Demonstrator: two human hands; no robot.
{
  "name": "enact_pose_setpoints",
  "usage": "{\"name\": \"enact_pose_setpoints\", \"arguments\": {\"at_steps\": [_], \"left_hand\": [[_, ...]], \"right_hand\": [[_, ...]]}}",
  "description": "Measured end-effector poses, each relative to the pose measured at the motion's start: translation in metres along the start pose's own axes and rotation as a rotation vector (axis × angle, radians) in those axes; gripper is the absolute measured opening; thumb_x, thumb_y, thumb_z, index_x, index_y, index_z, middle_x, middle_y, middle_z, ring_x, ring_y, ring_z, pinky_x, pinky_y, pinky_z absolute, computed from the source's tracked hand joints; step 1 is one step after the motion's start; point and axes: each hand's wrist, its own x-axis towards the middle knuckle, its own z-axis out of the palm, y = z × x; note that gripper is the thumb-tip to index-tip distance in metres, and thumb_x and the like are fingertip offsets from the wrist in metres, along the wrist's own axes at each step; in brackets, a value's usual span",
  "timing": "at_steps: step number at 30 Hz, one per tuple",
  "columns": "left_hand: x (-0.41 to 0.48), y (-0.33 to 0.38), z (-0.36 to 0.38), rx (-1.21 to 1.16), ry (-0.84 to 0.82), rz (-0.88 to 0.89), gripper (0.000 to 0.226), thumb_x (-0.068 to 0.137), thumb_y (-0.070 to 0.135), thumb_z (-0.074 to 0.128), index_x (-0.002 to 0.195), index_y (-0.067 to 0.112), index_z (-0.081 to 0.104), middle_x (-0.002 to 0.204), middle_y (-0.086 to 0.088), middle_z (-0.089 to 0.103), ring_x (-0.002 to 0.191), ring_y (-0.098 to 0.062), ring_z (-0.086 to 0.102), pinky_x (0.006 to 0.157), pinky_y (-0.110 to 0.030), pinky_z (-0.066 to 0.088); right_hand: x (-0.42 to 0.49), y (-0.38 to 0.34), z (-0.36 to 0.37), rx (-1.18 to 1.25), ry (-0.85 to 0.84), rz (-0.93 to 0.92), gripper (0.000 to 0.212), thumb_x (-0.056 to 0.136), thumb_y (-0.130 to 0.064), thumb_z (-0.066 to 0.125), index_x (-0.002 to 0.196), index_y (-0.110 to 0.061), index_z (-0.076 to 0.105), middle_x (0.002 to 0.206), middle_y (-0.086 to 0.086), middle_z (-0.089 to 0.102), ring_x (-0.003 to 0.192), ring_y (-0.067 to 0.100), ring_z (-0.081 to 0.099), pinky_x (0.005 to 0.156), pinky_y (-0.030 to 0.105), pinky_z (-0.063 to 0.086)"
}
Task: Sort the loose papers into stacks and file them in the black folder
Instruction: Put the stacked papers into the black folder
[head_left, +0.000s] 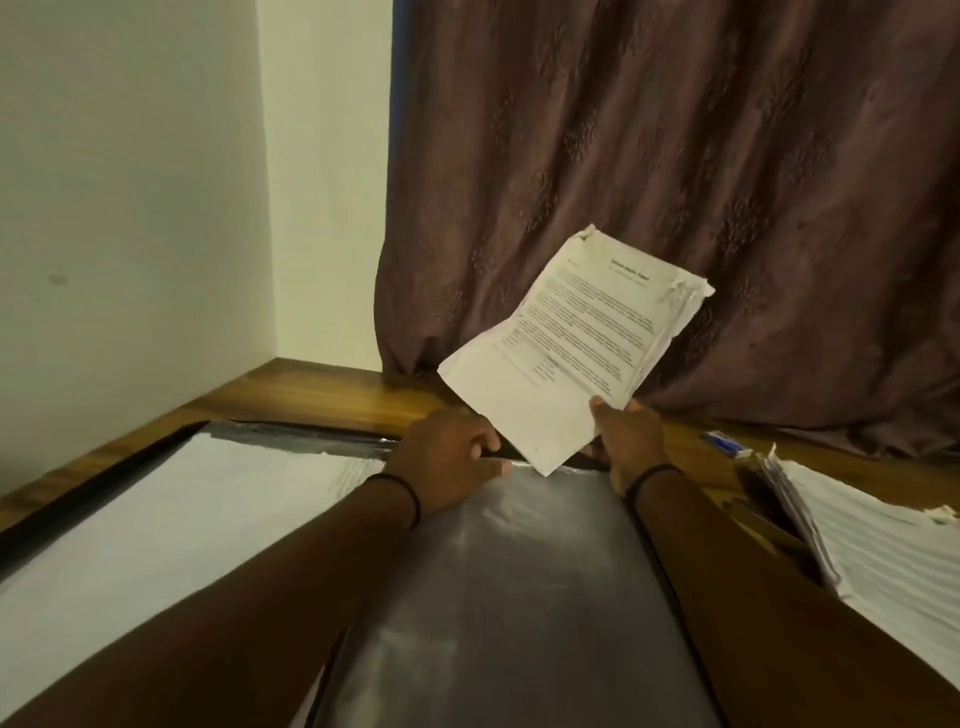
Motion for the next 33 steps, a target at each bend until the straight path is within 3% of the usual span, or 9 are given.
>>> {"name": "enact_pose_setpoints", "arguments": {"at_steps": [4, 10, 13, 16, 21, 23, 26, 30, 33], "left_hand": [[0.004, -0.001, 0.006, 0.032, -0.052, 0.014, 0.021, 0.077, 0.036, 0.078, 0.092, 0.025, 0.070, 0.086, 0.004, 0.062, 0.078, -0.013, 0.058, 0.072, -0.029, 0.048], [0.002, 0.005, 0.006, 0.006, -0.067, 0.022, 0.006, 0.077, 0.023, 0.074, 0.074, 0.026, 0.069, 0.072, 0.012, 0.062, 0.070, -0.006, 0.058, 0.067, -0.026, 0.046], [0.009, 0.015, 0.003, -0.074, -0.096, -0.023, 0.013, 0.078, 0.015, 0.076, 0.082, 0.024, 0.068, 0.072, 0.011, 0.063, 0.070, -0.008, 0.060, 0.068, -0.021, 0.046], [0.015, 0.030, 0.007, -0.114, -0.152, -0.029, 0.006, 0.080, 0.010, 0.074, 0.082, 0.016, 0.073, 0.068, 0.013, 0.062, 0.066, -0.005, 0.058, 0.067, -0.018, 0.046], [0.010, 0.034, 0.017, -0.023, -0.065, 0.007, 0.016, 0.089, 0.011, 0.058, 0.081, 0.014, 0.071, 0.080, 0.003, 0.070, 0.075, -0.010, 0.060, 0.066, -0.020, 0.043], [0.010, 0.034, 0.017, -0.031, -0.008, 0.011, 0.016, 0.094, 0.014, 0.053, 0.084, 0.017, 0.065, 0.076, 0.006, 0.068, 0.071, -0.007, 0.058, 0.061, -0.015, 0.037], [0.009, 0.034, 0.017, 0.013, 0.039, 0.062, 0.013, 0.098, 0.021, 0.048, 0.088, 0.021, 0.056, 0.073, 0.007, 0.066, 0.068, -0.010, 0.058, 0.061, -0.026, 0.041], [0.008, 0.032, 0.019, 0.003, 0.036, 0.114, 0.011, 0.095, 0.027, 0.038, 0.090, 0.023, 0.047, 0.071, 0.002, 0.065, 0.066, -0.021, 0.058, 0.062, -0.043, 0.049], [0.007, 0.033, 0.019, 0.030, 0.028, 0.175, 0.009, 0.090, 0.025, 0.037, 0.090, 0.023, 0.046, 0.071, -0.001, 0.060, 0.065, -0.023, 0.054, 0.061, -0.047, 0.048]], "right_hand": [[0.003, -0.001, -0.002, 0.066, 0.020, -0.036, 0.014, 0.097, -0.009, 0.059, 0.110, -0.013, 0.062, 0.111, 0.011, 0.069, 0.093, 0.026, 0.067, 0.080, 0.050, 0.058], [0.002, 0.002, 0.000, 0.059, 0.083, -0.073, 0.019, 0.095, -0.007, 0.061, 0.113, -0.010, 0.065, 0.114, 0.011, 0.069, 0.103, 0.030, 0.068, 0.089, 0.053, 0.056], [0.002, 0.000, 0.000, 0.056, 0.095, -0.068, 0.016, 0.095, -0.009, 0.062, 0.110, -0.012, 0.065, 0.113, 0.011, 0.070, 0.099, 0.028, 0.068, 0.084, 0.051, 0.058], [0.004, 0.001, -0.003, 0.056, 0.121, -0.077, 0.013, 0.095, -0.011, 0.062, 0.107, -0.014, 0.066, 0.109, 0.011, 0.071, 0.090, 0.027, 0.069, 0.076, 0.048, 0.060], [0.001, -0.004, -0.008, 0.070, 0.217, -0.166, 0.024, 0.095, -0.009, 0.062, 0.117, -0.005, 0.066, 0.109, 0.006, 0.068, 0.102, 0.026, 0.066, 0.092, 0.044, 0.056], [0.000, -0.008, -0.007, 0.091, 0.229, -0.206, 0.021, 0.095, -0.010, 0.062, 0.115, -0.008, 0.066, 0.104, 0.004, 0.068, 0.095, 0.024, 0.068, 0.082, 0.041, 0.059], [-0.002, -0.020, -0.001, 0.149, 0.154, -0.207, 0.007, 0.097, -0.012, 0.060, 0.103, -0.015, 0.062, 0.097, 0.006, 0.068, 0.071, 0.015, 0.067, 0.058, 0.034, 0.058], [-0.011, -0.035, 0.002, 0.117, -0.038, -0.139, 0.006, 0.098, -0.014, 0.059, 0.102, -0.018, 0.060, 0.105, 0.007, 0.069, 0.086, 0.023, 0.069, 0.061, 0.037, 0.060], [-0.013, -0.034, 0.000, 0.000, -0.115, -0.119, 0.009, 0.098, -0.012, 0.058, 0.105, -0.015, 0.063, 0.113, 0.016, 0.069, 0.095, 0.028, 0.069, 0.068, 0.039, 0.060]]}}
